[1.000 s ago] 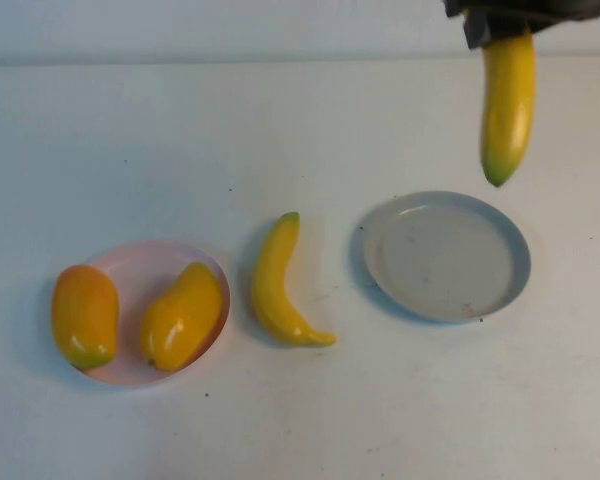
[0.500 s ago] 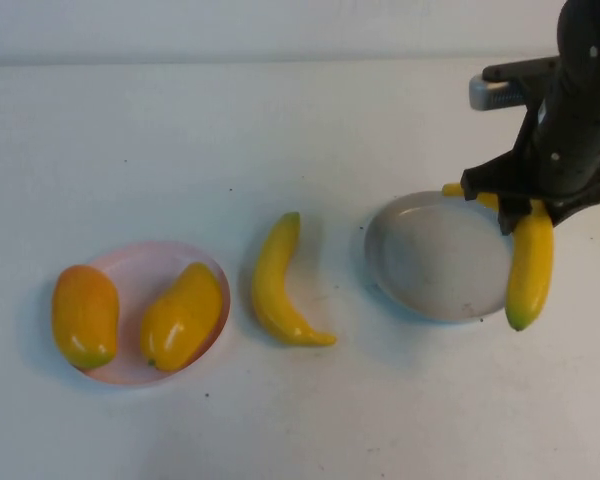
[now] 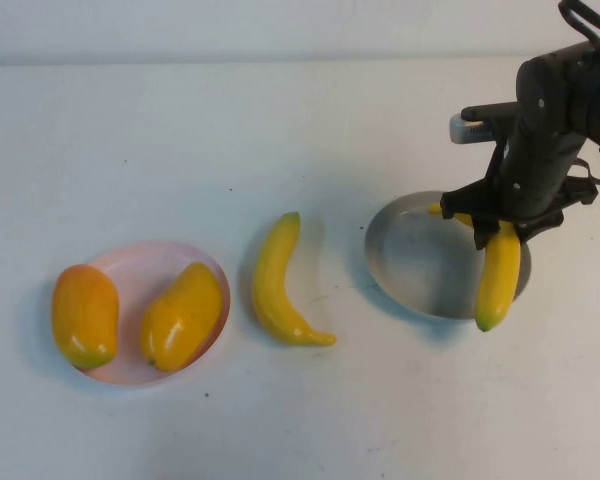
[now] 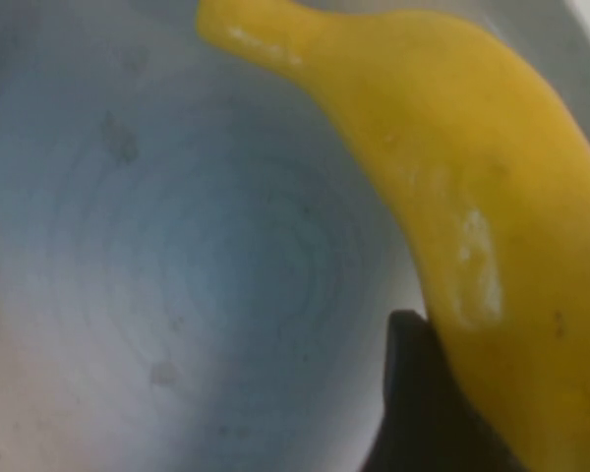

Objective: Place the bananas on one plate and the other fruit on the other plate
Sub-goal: Put another type of fruit in the right plate

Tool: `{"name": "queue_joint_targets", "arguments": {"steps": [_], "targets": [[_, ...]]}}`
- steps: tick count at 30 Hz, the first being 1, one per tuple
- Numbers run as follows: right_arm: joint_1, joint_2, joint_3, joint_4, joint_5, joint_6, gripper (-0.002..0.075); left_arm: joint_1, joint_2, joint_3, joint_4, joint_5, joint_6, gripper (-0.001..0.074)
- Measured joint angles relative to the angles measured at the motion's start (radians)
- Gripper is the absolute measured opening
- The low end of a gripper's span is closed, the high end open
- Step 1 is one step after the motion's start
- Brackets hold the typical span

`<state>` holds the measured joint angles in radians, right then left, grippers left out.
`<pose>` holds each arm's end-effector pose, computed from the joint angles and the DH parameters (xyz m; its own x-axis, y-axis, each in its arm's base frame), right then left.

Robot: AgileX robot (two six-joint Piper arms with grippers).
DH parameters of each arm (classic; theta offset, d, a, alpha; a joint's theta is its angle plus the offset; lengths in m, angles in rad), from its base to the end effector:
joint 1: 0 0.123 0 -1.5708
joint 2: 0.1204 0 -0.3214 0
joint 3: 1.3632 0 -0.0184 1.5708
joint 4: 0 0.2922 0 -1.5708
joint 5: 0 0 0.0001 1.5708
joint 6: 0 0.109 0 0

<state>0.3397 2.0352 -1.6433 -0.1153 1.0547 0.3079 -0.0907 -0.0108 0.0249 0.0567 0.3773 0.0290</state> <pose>0.4606 0.1512 0.2149 -0.9698 -0.0808 -0.2302 -0.0731 0.9964 -0.0420 0.0745 -0.0045 0.1652 -0.2910 0.1084 -0.9506 0.0948 0.9919 0.0841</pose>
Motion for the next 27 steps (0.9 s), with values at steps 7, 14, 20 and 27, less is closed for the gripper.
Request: {"name": "queue_joint_targets", "arguments": {"steps": [7,14,20,27], "targets": [[0.000,0.002,-0.006,0.000,-0.061,-0.020,0.0339,0.000,0.000,0.000,0.000,0.000,0.000,-0.0001],[0.000,0.002,-0.006,-0.009,-0.063,-0.040,0.0400,0.000,0.000,0.000,0.000,0.000,0.000,-0.0001],[0.000,0.002,-0.050,0.029,0.021,-0.044,0.0403,0.000,0.000,0.000,0.000,0.000,0.000,-0.0001],[0.047,0.002,-0.169,0.188,0.135,-0.103,0.0403,0.000,0.000,0.000,0.000,0.000,0.000,-0.0001]]}}
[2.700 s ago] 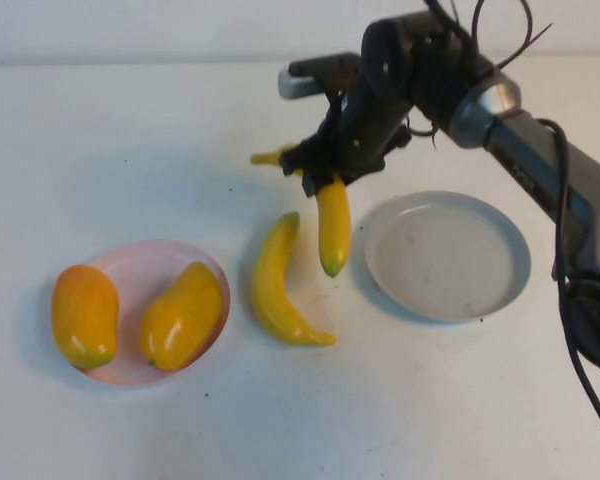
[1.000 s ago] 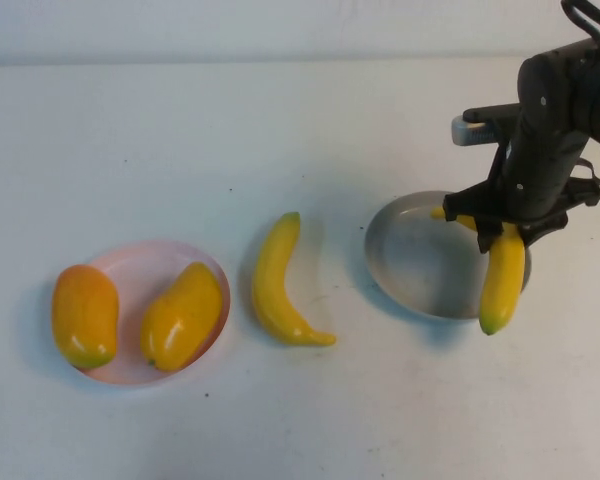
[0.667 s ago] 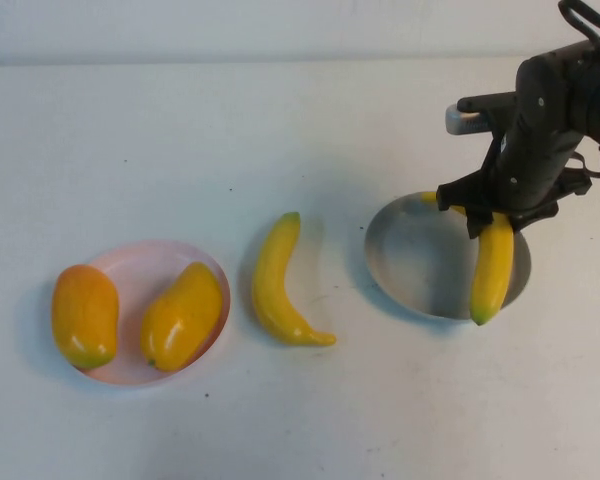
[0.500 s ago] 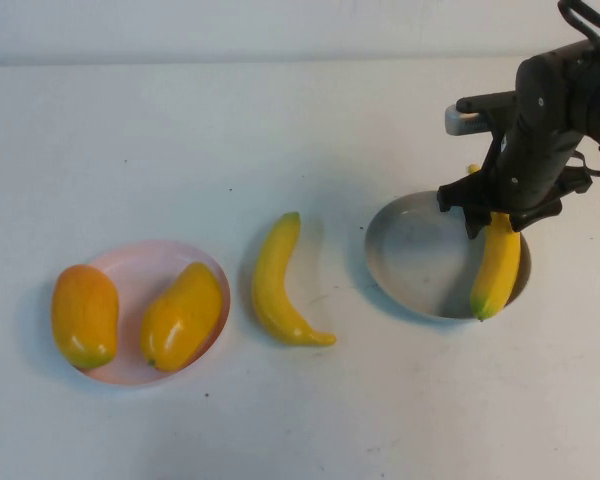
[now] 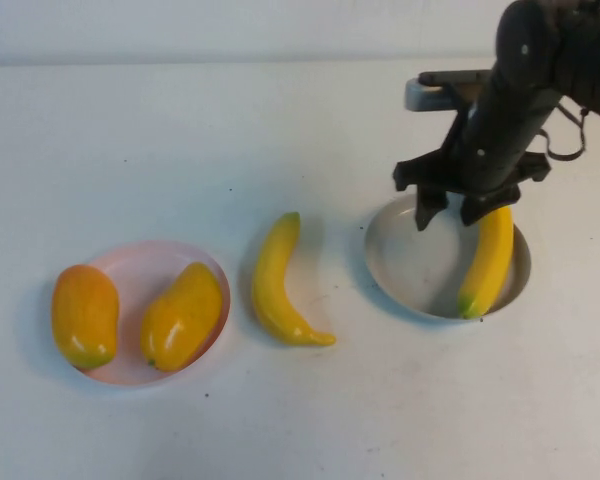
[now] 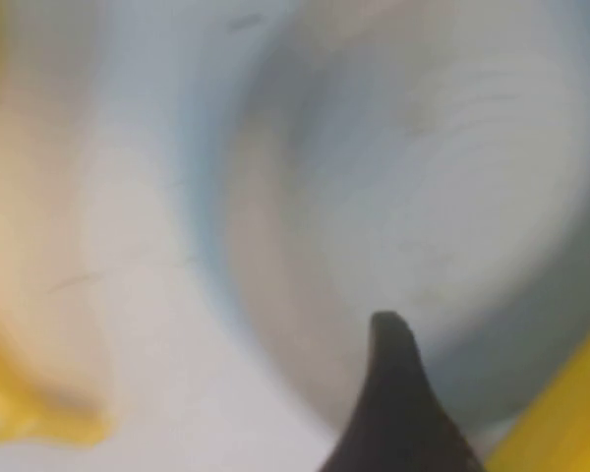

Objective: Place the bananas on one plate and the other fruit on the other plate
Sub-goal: Put another type of fruit in the right plate

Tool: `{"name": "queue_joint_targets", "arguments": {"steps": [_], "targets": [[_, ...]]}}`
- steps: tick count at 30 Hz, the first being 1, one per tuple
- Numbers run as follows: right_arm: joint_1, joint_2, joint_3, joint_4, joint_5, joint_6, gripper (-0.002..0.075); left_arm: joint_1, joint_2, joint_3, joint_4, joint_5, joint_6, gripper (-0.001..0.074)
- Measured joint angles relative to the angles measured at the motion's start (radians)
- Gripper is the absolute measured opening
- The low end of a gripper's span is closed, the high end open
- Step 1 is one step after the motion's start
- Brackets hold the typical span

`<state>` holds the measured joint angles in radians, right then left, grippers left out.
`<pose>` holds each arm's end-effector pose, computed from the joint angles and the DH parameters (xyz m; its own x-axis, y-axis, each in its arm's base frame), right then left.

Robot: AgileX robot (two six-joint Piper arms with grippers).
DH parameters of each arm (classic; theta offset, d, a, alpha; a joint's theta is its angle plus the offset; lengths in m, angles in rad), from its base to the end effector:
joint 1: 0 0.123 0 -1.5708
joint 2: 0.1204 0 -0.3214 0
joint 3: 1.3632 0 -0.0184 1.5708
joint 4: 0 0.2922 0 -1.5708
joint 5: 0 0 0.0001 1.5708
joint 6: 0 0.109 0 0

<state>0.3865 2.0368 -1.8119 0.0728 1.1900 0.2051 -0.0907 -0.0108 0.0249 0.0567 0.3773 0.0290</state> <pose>0.4566 0.1938 0.2633 -0.9647 -0.1447 -0.2200 -0.1739 0.9775 0.1194 0.0745 -0.0045 0.1652 -0.2910 0.1084 -0.9506 0.0948 0.9919 0.0841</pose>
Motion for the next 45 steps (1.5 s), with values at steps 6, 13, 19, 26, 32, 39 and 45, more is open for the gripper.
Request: {"name": "queue_joint_targets", "arguments": {"steps": [6,13,19,26,32,39,45], "targets": [[0.176,0.000,-0.020,0.024,0.022,-0.022,0.0403,0.000,0.000,0.000,0.000,0.000,0.000,-0.0001],[0.329,0.002,-0.020,0.030,-0.081,-0.049,0.0446,0.000,0.000,0.000,0.000,0.000,0.000,-0.0001],[0.354,0.054,-0.032,0.076,-0.131,-0.049,0.0514,0.000,0.000,0.000,0.000,0.000,0.000,-0.0001],[0.354,0.182,-0.148,0.090,-0.108,-0.029,0.0520,0.000,0.000,0.000,0.000,0.000,0.000,-0.0001],[0.354,0.271,-0.252,0.065,-0.016,-0.027,0.0520,0.000,0.000,0.000,0.000,0.000,0.000,-0.0001],[0.354,0.313,-0.294,0.061,0.019,-0.027,0.0371,0.000,0.000,0.000,0.000,0.000,0.000,-0.0001],[0.354,0.322,-0.323,0.061,0.038,-0.025,0.0316,0.000,0.000,0.000,0.000,0.000,0.000,-0.0001]]}}
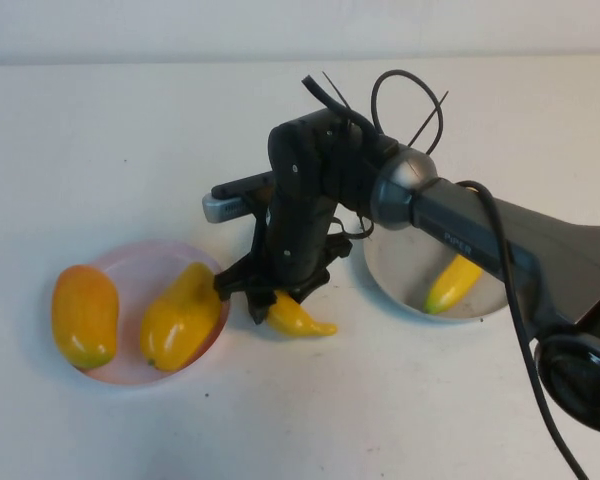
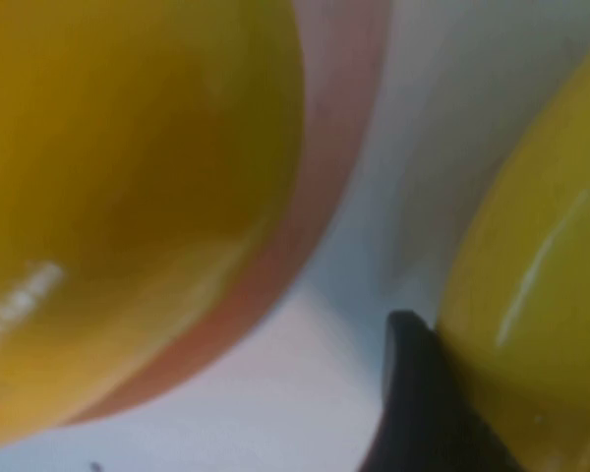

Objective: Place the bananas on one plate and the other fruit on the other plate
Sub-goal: Put another type of fruit in the right plate

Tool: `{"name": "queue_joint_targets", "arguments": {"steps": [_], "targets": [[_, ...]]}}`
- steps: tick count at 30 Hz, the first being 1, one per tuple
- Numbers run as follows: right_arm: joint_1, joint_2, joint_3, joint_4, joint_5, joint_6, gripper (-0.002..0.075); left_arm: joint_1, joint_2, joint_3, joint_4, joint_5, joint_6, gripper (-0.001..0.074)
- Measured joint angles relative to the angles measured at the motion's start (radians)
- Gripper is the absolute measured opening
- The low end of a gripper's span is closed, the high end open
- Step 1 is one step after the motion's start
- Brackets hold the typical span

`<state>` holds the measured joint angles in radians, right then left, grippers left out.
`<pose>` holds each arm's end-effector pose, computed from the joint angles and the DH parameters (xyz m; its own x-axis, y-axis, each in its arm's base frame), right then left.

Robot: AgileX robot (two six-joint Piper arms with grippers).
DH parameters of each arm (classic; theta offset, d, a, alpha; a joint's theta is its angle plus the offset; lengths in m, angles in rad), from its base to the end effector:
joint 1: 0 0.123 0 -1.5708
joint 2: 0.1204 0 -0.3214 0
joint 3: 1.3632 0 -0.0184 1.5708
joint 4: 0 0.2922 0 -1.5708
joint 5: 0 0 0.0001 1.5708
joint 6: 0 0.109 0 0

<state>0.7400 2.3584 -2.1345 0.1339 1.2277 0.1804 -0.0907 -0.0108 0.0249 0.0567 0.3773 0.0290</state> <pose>0.4100 0.3929 0.1934 -0.8580 -0.4829 -0.1749 -0.5091 0.8445 0.1663 0.0745 -0.0045 0.1652 -0.2910 0.1084 -0.9506 0.0948 0.9919 0.0841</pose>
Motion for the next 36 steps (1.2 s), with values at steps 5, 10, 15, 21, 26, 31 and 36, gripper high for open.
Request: {"name": "queue_joint_targets", "arguments": {"steps": [5,10,15,21,26,31,36], "targets": [[0.000,-0.001,-0.102,-0.004,0.003,0.035,0.0316,0.000,0.000,0.000,0.000,0.000,0.000,-0.0001],[-0.036,-0.034,-0.165,-0.016,0.005,0.138,0.0316,0.000,0.000,0.000,0.000,0.000,0.000,-0.0001],[-0.127,-0.080,-0.166,-0.017,0.010,0.172,0.0316,0.000,0.000,0.000,0.000,0.000,0.000,-0.0001],[-0.240,-0.101,-0.162,-0.016,0.013,0.176,0.0316,0.000,0.000,0.000,0.000,0.000,0.000,-0.0001],[-0.309,-0.105,-0.101,0.071,0.013,0.173,0.0315,0.000,0.000,0.000,0.000,0.000,0.000,-0.0001],[-0.318,-0.144,0.035,0.106,0.013,0.160,0.0315,0.000,0.000,0.000,0.000,0.000,0.000,-0.0001],[-0.318,-0.206,0.154,0.111,0.013,0.158,0.0314,0.000,0.000,0.000,0.000,0.000,0.000,-0.0001]]}}
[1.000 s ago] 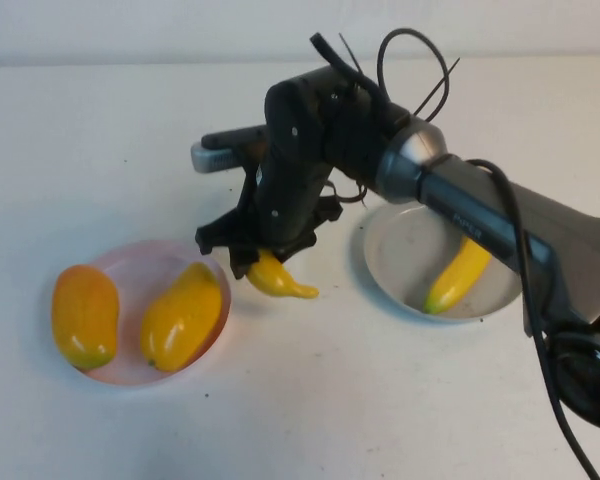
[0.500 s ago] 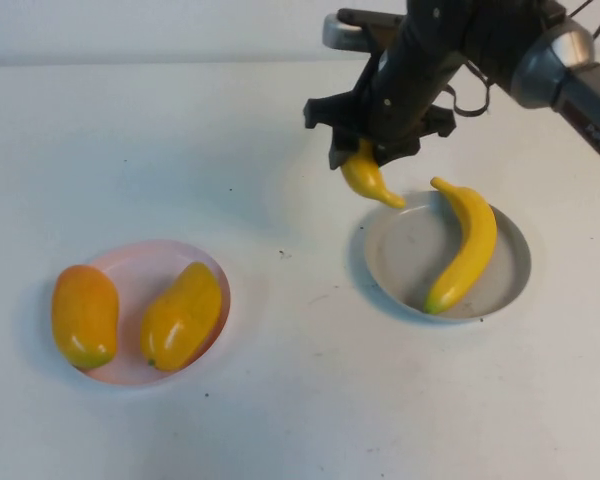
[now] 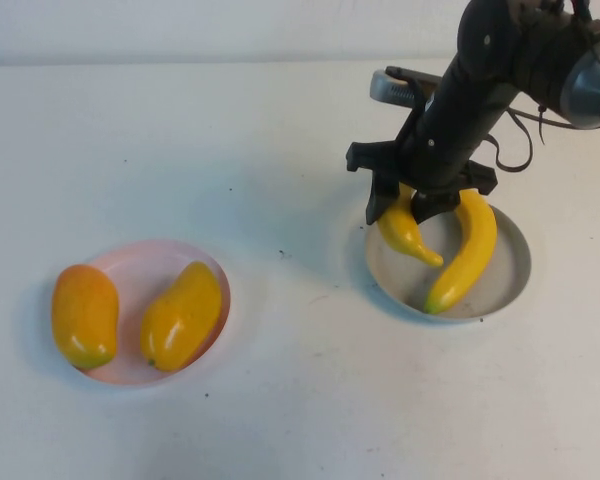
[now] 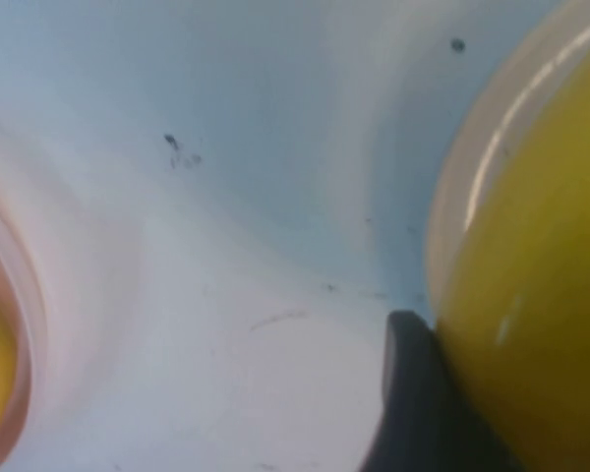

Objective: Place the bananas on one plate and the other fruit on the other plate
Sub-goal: Put another type of fruit in the right plate

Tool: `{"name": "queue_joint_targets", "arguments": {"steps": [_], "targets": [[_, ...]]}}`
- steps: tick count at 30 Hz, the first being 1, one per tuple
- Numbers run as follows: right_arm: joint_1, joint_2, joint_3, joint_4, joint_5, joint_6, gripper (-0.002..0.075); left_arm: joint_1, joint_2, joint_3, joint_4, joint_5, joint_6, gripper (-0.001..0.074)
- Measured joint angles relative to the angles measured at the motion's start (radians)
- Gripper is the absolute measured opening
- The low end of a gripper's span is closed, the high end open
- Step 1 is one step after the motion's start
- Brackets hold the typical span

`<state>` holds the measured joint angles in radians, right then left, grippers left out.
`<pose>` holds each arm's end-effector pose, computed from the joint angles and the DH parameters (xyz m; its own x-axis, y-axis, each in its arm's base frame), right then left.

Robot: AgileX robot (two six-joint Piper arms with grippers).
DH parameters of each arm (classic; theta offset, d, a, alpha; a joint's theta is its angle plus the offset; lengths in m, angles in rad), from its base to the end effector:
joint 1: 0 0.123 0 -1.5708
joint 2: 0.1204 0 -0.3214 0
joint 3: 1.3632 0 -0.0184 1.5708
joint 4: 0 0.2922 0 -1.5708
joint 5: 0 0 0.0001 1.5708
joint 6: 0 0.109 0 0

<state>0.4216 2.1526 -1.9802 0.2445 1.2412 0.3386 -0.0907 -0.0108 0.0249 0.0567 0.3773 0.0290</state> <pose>0.4705 0.2384 0.2591 -0.9902 -0.0099 -0.1391 -0.0523 0.9510 0.3047 0.0745 -0.0045 0.1652 -0.2910 0.1084 -0.9506 0.0948 0.9919 0.0841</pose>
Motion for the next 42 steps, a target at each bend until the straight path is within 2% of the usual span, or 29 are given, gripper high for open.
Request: {"name": "queue_joint_targets", "arguments": {"steps": [13,23,31,34,36,42], "targets": [[0.000,0.008,0.051,-0.012,-0.006,0.000,0.0315,0.000,0.000,0.000,0.000,0.000,0.000,-0.0001],[0.000,0.024,0.051,-0.008,-0.009,0.000,0.0424,0.000,0.000,0.000,0.000,0.000,0.000,-0.0001],[0.000,0.004,0.051,0.003,-0.009,-0.021,0.0431,0.000,0.000,0.000,0.000,0.000,0.000,-0.0001],[0.000,-0.051,0.051,0.015,-0.009,-0.059,0.0402,0.000,0.000,0.000,0.000,0.000,0.000,-0.0001],[0.000,-0.095,0.051,0.019,-0.009,-0.086,0.0355,0.000,0.000,0.000,0.000,0.000,0.000,-0.0001],[0.000,-0.269,0.077,0.028,-0.009,-0.214,0.0117,0.000,0.000,0.000,0.000,0.000,0.000,-0.0001]]}}
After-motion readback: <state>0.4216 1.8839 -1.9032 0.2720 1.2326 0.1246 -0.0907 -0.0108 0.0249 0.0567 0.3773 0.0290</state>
